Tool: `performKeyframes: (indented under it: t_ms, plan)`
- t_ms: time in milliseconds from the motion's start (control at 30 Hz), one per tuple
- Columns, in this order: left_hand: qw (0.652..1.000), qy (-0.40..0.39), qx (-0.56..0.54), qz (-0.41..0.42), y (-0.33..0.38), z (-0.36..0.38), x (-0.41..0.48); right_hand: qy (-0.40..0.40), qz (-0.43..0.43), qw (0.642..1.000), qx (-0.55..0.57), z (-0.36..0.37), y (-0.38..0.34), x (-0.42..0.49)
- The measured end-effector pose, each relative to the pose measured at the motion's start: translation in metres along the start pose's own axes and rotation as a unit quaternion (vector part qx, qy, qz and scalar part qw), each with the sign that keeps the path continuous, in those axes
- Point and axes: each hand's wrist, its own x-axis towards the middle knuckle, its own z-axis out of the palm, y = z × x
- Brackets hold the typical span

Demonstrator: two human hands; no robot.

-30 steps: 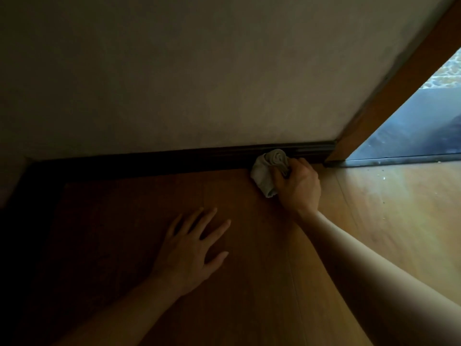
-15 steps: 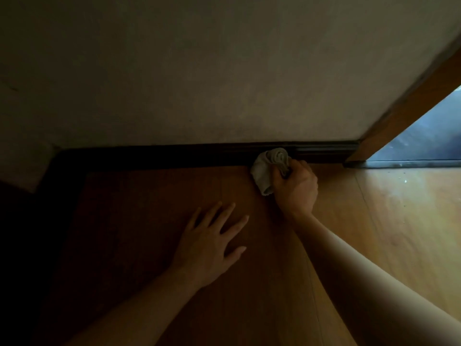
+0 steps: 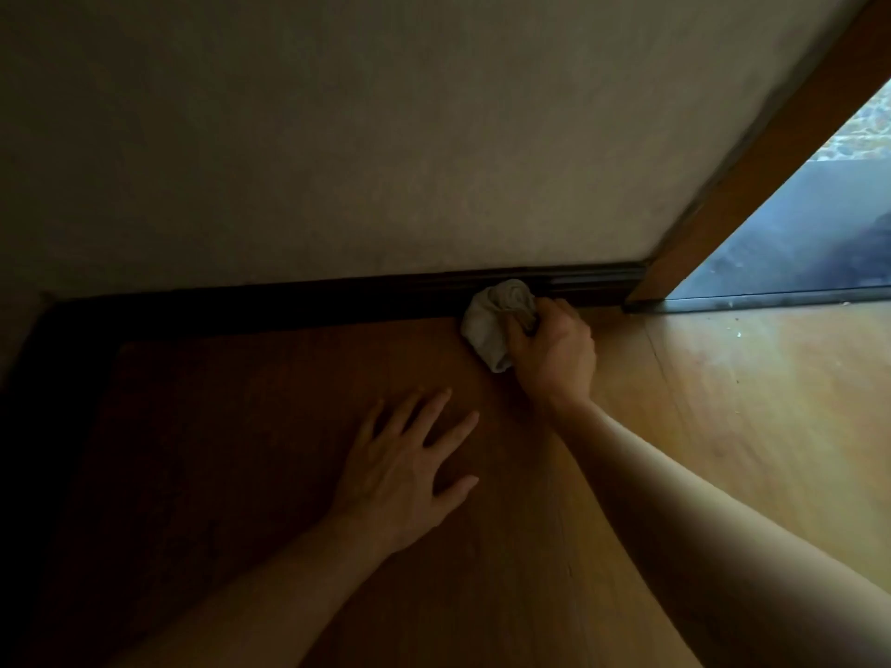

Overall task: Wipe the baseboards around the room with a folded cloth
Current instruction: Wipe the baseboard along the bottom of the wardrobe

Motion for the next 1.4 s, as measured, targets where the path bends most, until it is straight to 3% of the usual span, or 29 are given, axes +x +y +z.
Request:
performKeyframes:
  t_ms: [200, 333, 467, 600, 767, 933, 1100, 1267, 1400]
  plan:
    - [0.999, -0.016, 0.033, -0.026, 0.011, 0.004, 0.002, 0.046, 0.117, 0.992, -0.010, -0.021, 0.035, 0.011]
    - [0.998, -0.031, 0.039, -0.038, 0.015, -0.001, 0.001, 0.010, 0.045, 0.999, -0.009, -0.020, 0.033, 0.011]
    - [0.998, -0.026, 0.050, -0.039, 0.015, 0.000, 0.002, 0.041, 0.090, 0.995, 0.010, -0.024, 0.047, 0.015]
    - [0.997, -0.036, 0.054, -0.040, 0.015, -0.001, 0.002, -0.001, 0.024, 1.000, 0.010, -0.022, 0.039, 0.014]
    - [0.997, -0.045, 0.042, -0.044, 0.016, -0.005, 0.002, 0.042, 0.071, 0.996, 0.033, -0.020, 0.037, 0.011]
    - [0.999, -0.023, 0.028, -0.032, 0.014, 0.001, 0.003, -0.004, -0.009, 0.999, 0.043, -0.001, 0.002, 0.000]
    - [0.999, -0.013, 0.030, -0.026, 0.012, 0.006, 0.003, 0.038, 0.032, 0.998, 0.036, 0.001, 0.007, -0.002]
    - [0.999, -0.015, 0.035, -0.017, 0.009, 0.004, 0.006, -0.019, -0.031, 0.999, 0.033, 0.011, -0.012, -0.004]
    - [0.999, -0.006, 0.025, -0.021, 0.009, 0.003, 0.006, 0.001, -0.009, 1.000, 0.021, -0.005, 0.014, 0.007]
